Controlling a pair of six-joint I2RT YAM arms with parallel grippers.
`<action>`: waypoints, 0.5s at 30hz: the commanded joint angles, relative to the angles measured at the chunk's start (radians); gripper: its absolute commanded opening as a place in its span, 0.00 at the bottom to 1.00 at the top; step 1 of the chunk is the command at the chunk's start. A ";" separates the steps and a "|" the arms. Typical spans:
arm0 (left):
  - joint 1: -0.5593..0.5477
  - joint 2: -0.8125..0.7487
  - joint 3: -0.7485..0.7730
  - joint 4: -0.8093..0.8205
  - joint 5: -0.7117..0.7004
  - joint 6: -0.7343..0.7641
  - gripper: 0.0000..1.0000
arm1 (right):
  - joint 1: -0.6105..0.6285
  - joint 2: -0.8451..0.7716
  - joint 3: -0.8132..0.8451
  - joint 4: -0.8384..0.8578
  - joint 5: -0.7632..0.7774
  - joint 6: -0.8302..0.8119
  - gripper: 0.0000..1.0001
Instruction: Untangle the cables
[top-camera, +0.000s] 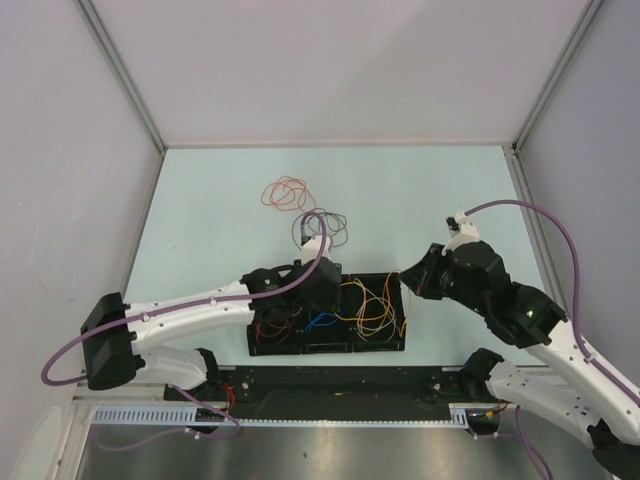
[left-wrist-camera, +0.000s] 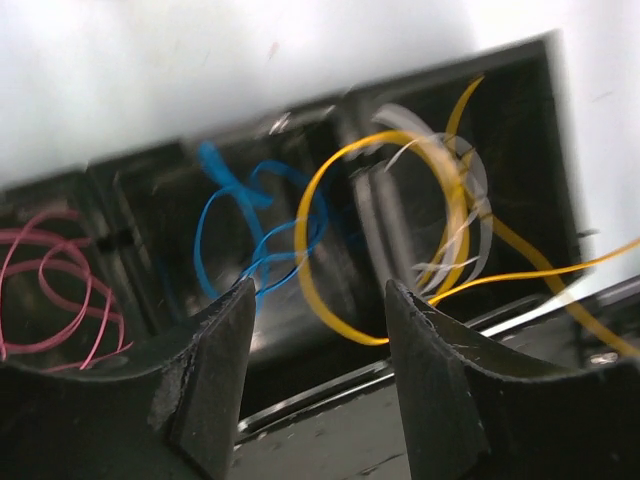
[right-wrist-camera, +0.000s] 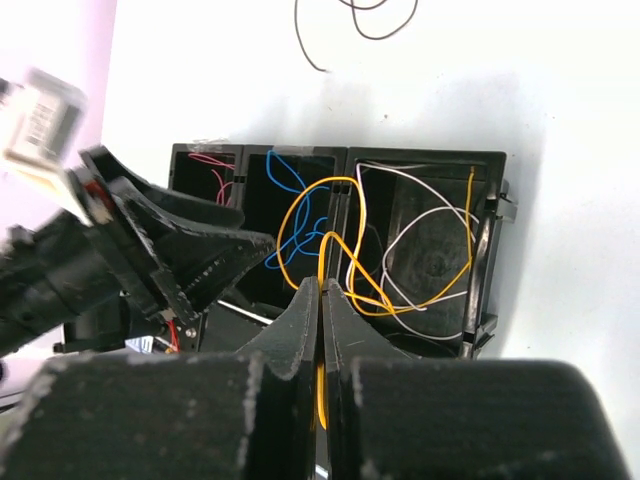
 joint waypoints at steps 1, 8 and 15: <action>-0.004 -0.027 -0.054 0.016 0.026 -0.058 0.59 | -0.007 0.018 0.005 0.022 0.012 -0.028 0.00; -0.004 0.045 -0.062 0.055 0.043 -0.071 0.52 | -0.010 0.040 0.003 0.029 0.003 -0.039 0.00; -0.004 0.084 -0.059 0.082 0.034 -0.060 0.35 | -0.018 0.049 -0.010 0.043 -0.008 -0.045 0.00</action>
